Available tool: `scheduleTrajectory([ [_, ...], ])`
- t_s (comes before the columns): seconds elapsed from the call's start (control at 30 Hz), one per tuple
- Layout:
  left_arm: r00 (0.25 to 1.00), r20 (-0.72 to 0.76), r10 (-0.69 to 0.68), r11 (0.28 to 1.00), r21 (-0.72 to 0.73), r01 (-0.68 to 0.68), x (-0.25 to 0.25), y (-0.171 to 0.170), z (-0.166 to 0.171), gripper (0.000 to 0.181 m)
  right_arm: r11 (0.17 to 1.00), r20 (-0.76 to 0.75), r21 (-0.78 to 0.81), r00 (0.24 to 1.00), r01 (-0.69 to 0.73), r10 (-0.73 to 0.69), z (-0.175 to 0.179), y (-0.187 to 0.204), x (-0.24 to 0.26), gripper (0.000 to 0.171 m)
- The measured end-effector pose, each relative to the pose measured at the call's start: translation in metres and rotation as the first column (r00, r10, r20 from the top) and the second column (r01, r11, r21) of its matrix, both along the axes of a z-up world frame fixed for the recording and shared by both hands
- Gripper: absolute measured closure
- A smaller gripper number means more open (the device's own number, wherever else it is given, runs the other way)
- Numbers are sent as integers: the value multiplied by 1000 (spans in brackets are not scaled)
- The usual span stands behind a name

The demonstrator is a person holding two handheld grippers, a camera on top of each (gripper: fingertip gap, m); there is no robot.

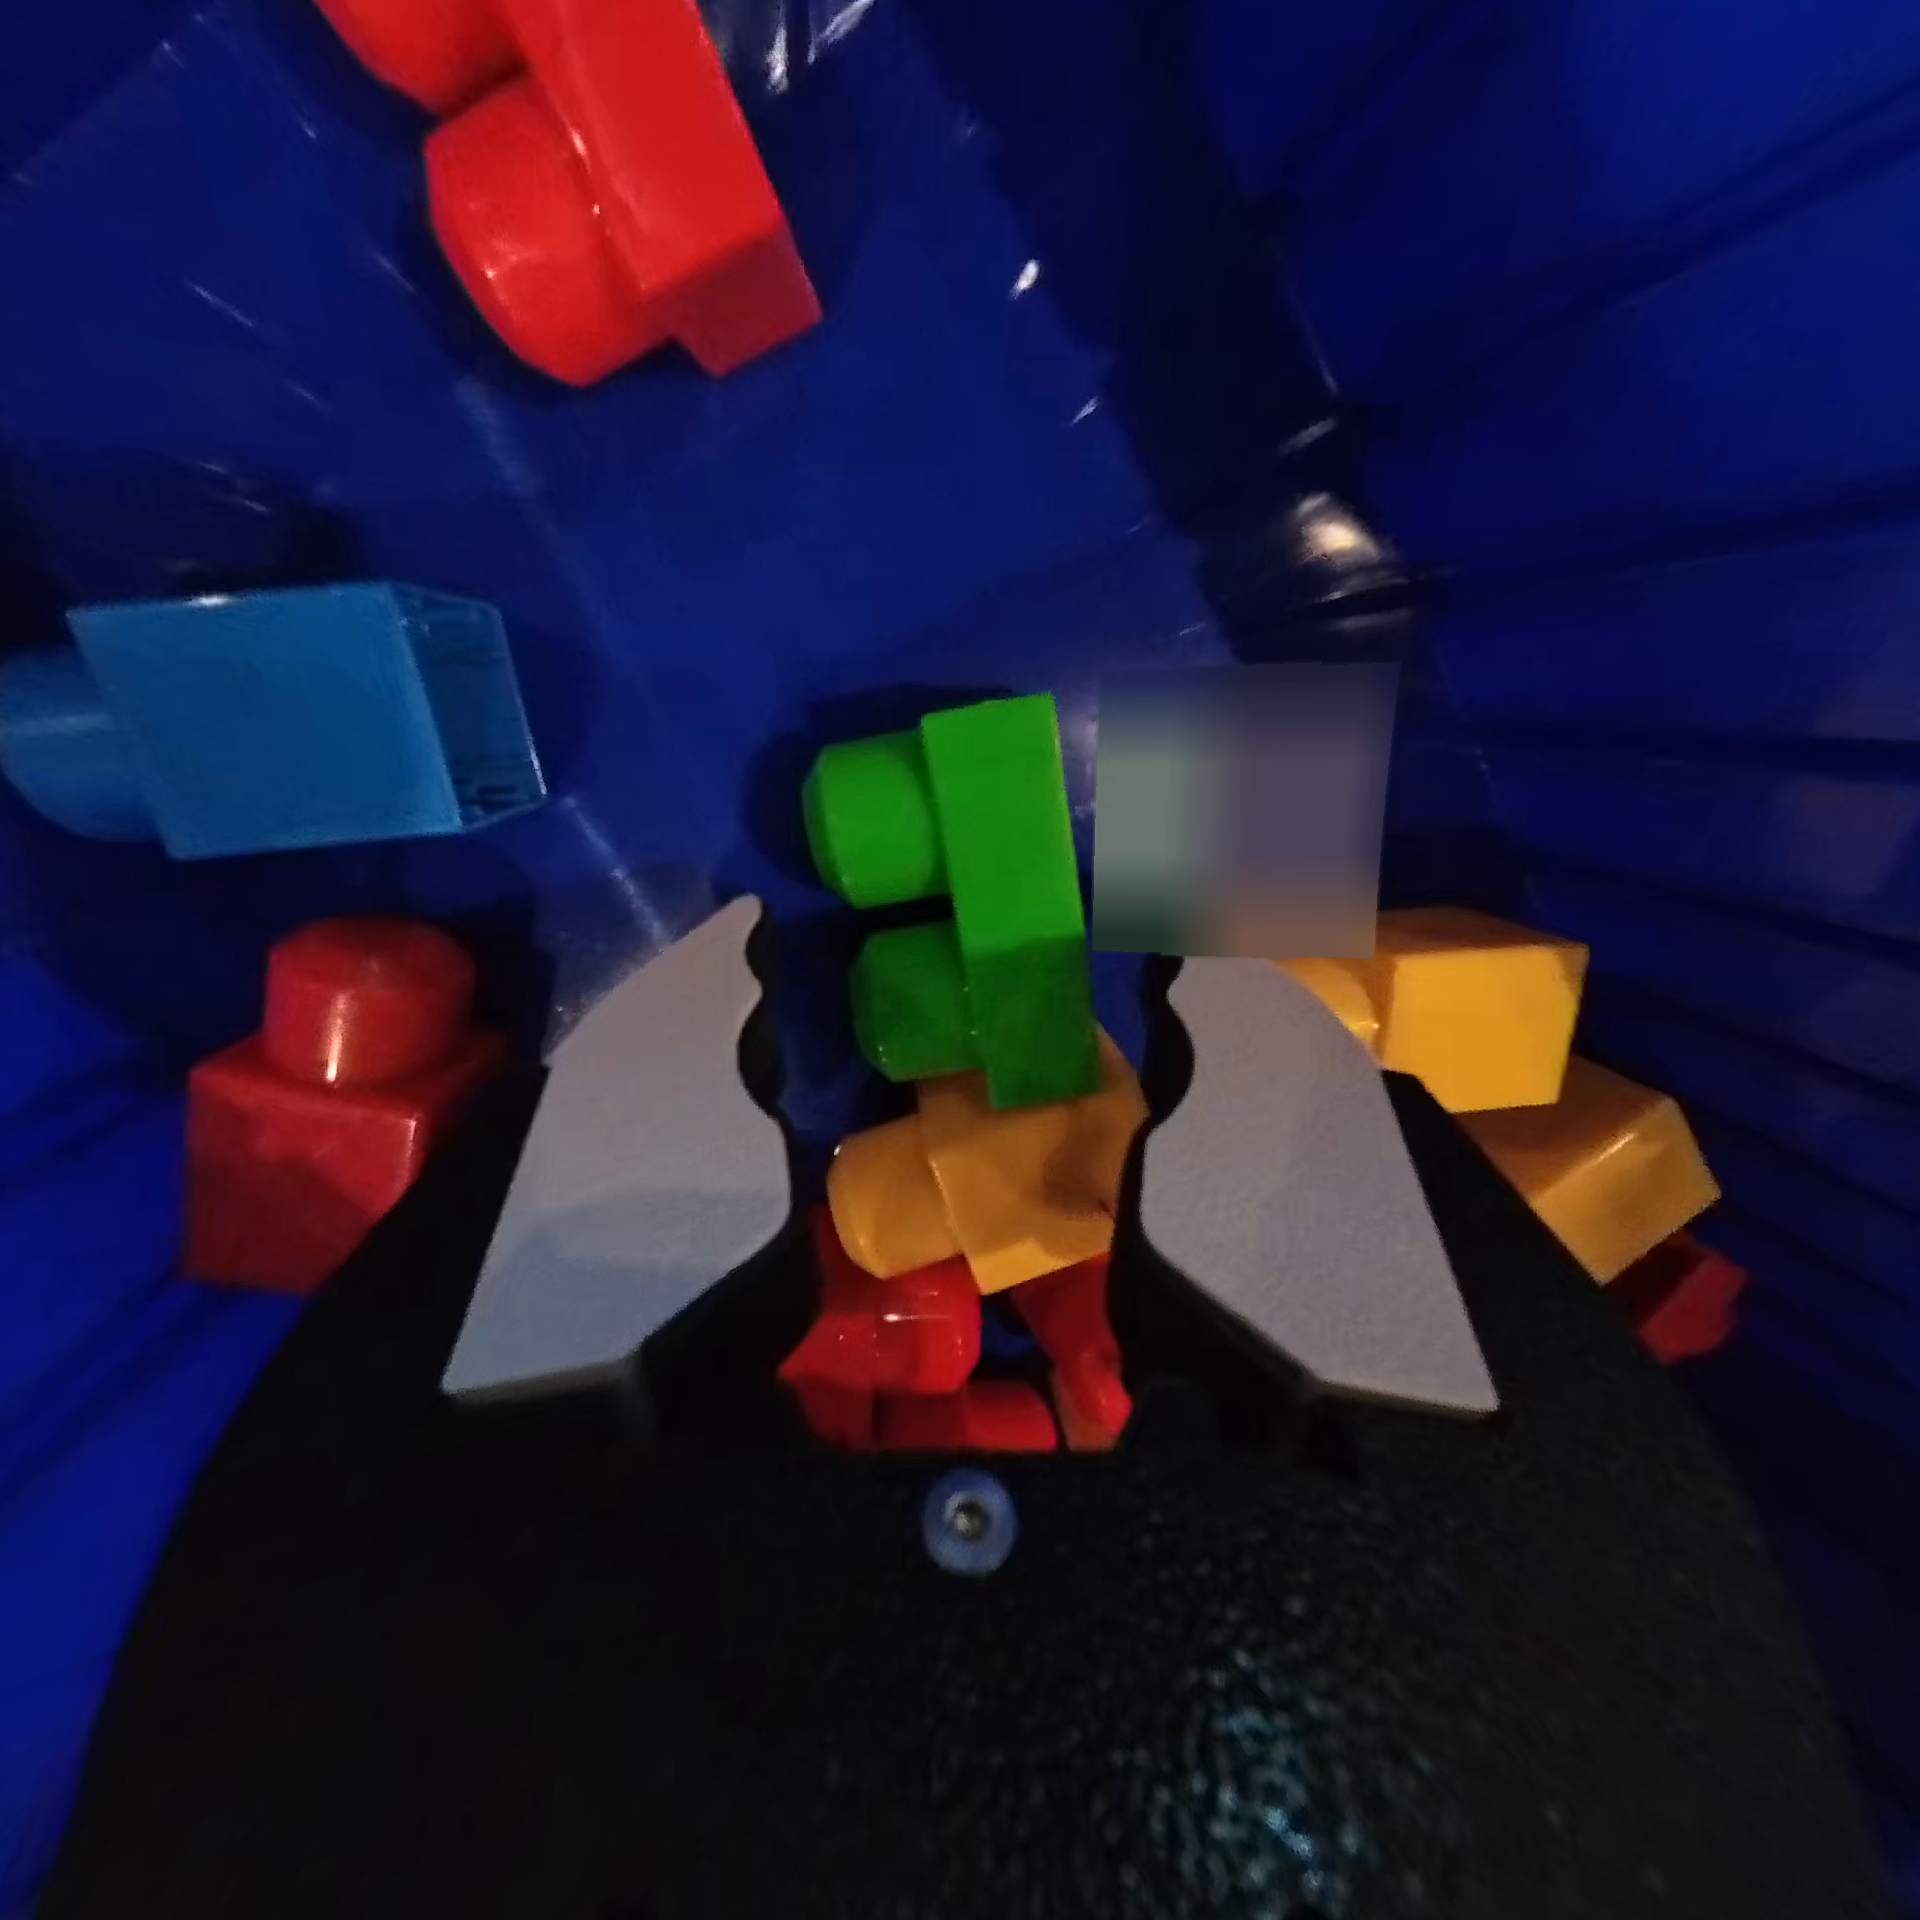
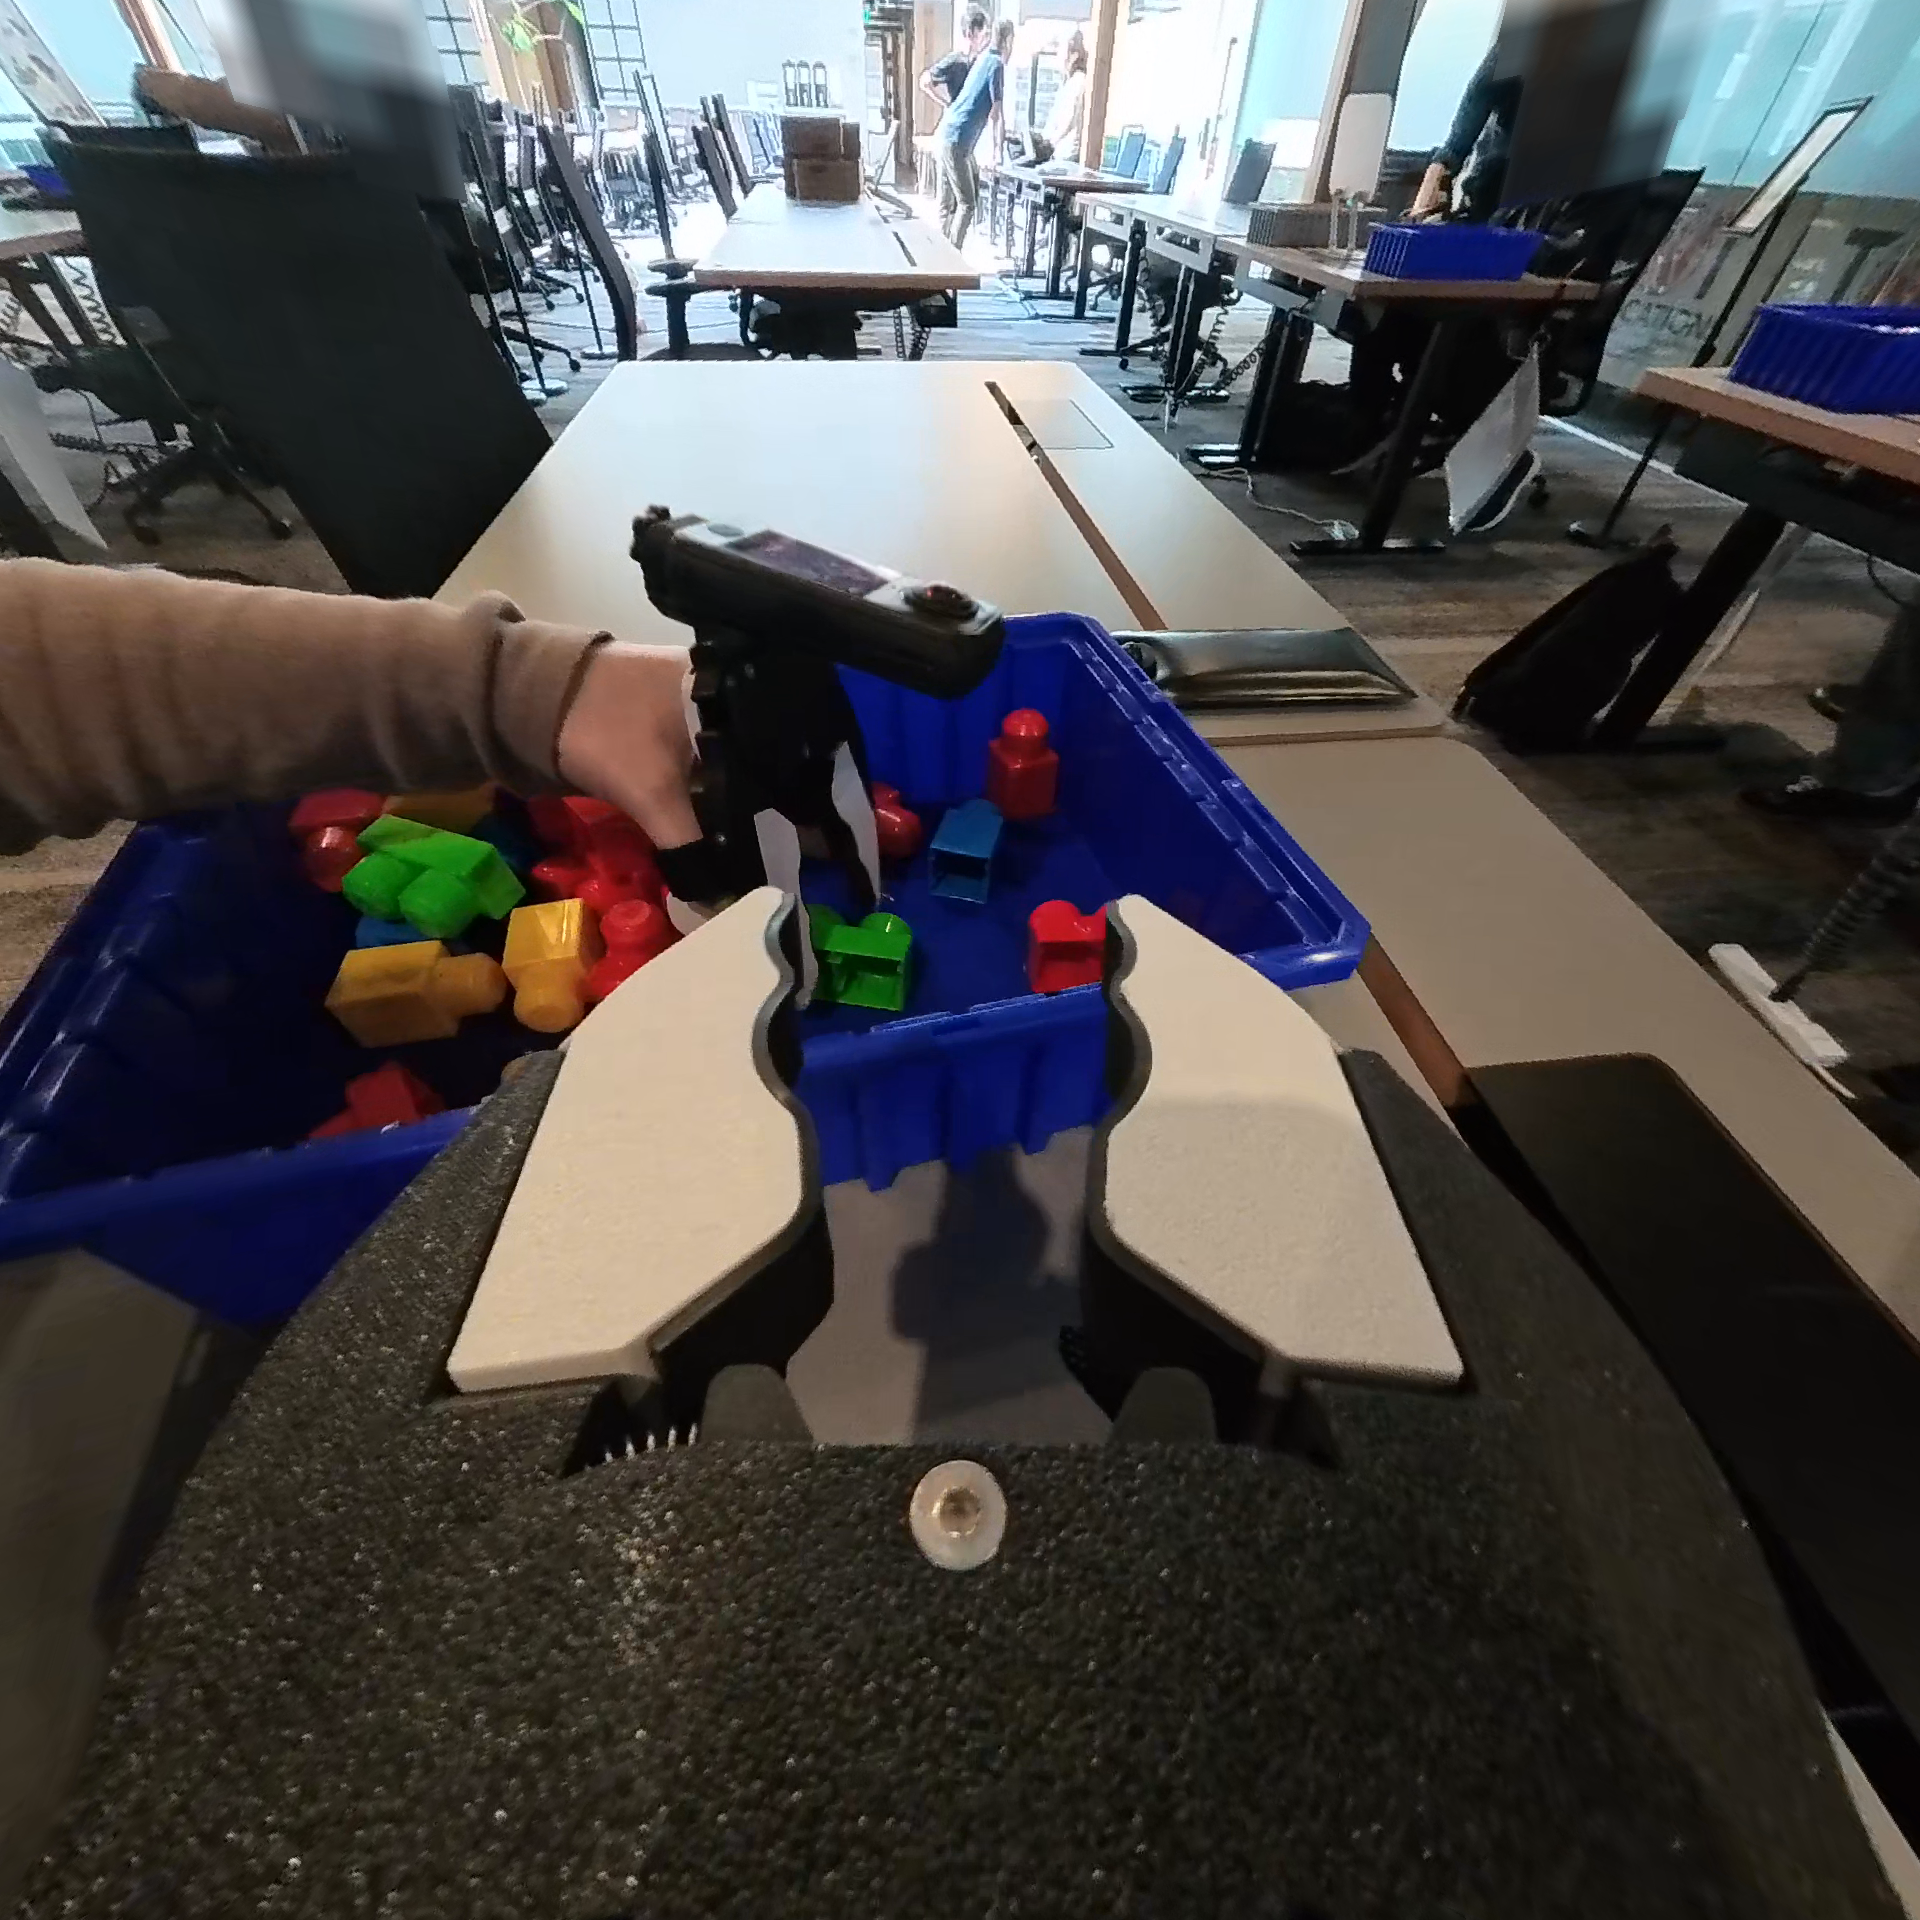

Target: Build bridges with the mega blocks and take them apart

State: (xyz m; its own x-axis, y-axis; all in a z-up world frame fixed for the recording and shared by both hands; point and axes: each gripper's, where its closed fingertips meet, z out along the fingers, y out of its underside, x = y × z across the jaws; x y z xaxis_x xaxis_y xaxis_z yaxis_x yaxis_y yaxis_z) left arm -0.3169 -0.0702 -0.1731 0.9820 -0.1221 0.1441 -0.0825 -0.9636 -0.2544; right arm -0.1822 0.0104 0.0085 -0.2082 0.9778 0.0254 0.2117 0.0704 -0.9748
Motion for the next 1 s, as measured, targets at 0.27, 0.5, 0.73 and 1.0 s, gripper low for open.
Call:
scheduleTrajectory([
  [0.27, 1000, -2, 11, 1000, 26, -10, -3, 3, -1, 138, 1000, 17, -7, 1000, -3, 3, -3, 0, -1, 116],
  [0.5, 997, -67, -38, 999, 30, 40, -5, 2, -2, 140, 1000, 32, -7, 999, -11, 12, -7, -1, -2, 117],
  [0.73, 912, -400, -90, 972, 163, 167, -31, 10, 29, 140, 960, 17, -266, 996, -83, 91, 0, -8, -3, 116],
  [1.0, 649, -737, -188, 701, 362, 614, 4, 26, 95, 140, 905, -9, -400, 988, -145, 154, -1, -25, -26, 107],
])
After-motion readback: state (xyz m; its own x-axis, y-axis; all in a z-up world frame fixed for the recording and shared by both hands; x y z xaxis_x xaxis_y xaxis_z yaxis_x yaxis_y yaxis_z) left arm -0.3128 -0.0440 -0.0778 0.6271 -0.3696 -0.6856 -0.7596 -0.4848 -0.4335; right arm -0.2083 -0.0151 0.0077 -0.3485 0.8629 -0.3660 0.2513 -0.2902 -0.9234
